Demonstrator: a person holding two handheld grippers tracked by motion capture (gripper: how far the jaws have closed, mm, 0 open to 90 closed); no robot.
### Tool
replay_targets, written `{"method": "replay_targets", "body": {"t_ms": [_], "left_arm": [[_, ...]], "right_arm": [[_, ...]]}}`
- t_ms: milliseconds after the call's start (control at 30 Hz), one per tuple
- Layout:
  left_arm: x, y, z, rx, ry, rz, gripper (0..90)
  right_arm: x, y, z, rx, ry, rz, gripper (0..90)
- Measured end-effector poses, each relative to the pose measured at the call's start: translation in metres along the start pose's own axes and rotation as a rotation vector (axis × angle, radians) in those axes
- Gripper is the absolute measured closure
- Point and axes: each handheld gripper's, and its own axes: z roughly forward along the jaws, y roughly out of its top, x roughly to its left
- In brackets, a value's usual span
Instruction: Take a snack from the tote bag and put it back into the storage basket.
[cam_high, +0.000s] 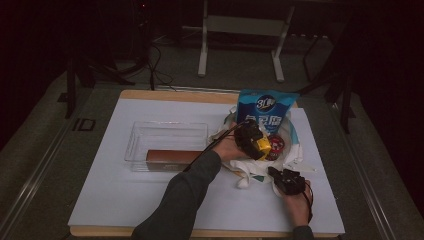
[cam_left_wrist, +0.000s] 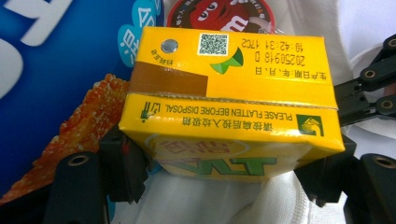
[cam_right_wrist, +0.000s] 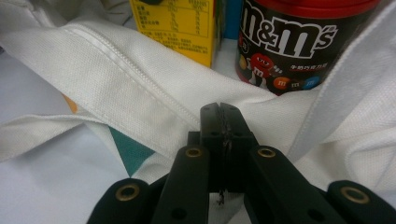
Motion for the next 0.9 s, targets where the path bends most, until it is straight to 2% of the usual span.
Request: {"method": "replay_targets", "body": {"t_ms": [200,767,900], "left_arm": [[0.001,0.001,-0.009,-0.02,0.007,-0.012,28.5],[-0.002,0.008,-0.034,-0.049,0.043,-0.012,28.6],[-0.002,0.01,-0.039,-0.058,0.051,-0.029,28.5]], "right_arm": [[0.0,0.0,0.0,0.002,-0.001,0.0,89.3],[0.0,0.0,0.0,0.002,-0.003,-0.002,89.3],[0.0,0.0,0.0,0.002,-0.003,-0.003,89.3]]}}
